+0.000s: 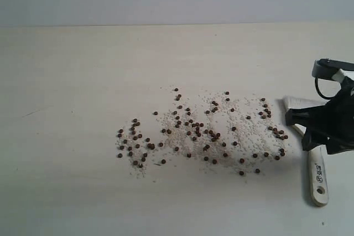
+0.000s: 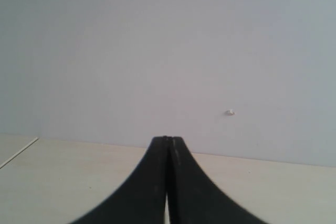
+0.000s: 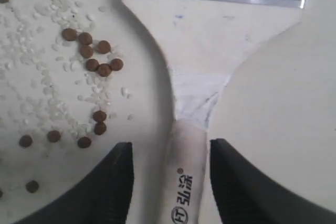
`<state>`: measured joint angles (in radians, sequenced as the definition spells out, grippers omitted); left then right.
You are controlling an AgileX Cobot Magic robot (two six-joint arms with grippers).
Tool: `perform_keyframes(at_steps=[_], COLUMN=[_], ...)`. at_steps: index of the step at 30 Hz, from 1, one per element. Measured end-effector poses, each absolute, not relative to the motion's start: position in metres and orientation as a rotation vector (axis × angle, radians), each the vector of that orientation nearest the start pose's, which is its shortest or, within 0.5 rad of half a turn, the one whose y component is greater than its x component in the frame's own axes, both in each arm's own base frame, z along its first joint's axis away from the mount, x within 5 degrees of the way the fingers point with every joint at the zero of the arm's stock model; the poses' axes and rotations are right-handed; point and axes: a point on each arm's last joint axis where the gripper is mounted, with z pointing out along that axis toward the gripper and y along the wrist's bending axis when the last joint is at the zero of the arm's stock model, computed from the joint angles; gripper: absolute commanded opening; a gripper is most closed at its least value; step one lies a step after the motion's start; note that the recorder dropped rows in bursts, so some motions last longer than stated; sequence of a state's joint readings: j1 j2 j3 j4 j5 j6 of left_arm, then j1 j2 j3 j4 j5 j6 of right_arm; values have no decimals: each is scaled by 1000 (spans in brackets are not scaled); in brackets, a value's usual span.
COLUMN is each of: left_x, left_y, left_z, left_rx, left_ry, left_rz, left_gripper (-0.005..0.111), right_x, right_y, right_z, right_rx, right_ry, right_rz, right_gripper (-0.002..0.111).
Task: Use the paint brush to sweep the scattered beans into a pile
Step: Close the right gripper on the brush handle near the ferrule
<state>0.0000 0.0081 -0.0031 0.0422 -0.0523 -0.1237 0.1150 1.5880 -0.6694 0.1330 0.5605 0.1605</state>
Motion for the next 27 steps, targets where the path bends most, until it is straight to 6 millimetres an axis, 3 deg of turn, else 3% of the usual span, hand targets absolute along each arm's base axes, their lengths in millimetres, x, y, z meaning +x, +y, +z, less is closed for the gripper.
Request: perform_keyframes(at_steps=[5, 10, 27], left_x=[56, 56, 56], left_y=[0, 0, 0], left_z=[219, 219, 219], left_rx=[-57, -57, -57], left_ry=[1436, 1436, 1436], left_rz=[-69, -69, -69], left_gripper=[0, 0, 0], right_x=[251, 257, 252], right_y=[34, 32, 30], right_z=[129, 128, 122], right_rx=[278, 292, 308], right_ry=[2952, 2885, 2913], right_rz=[136, 115, 89], right_gripper=[56, 54, 54])
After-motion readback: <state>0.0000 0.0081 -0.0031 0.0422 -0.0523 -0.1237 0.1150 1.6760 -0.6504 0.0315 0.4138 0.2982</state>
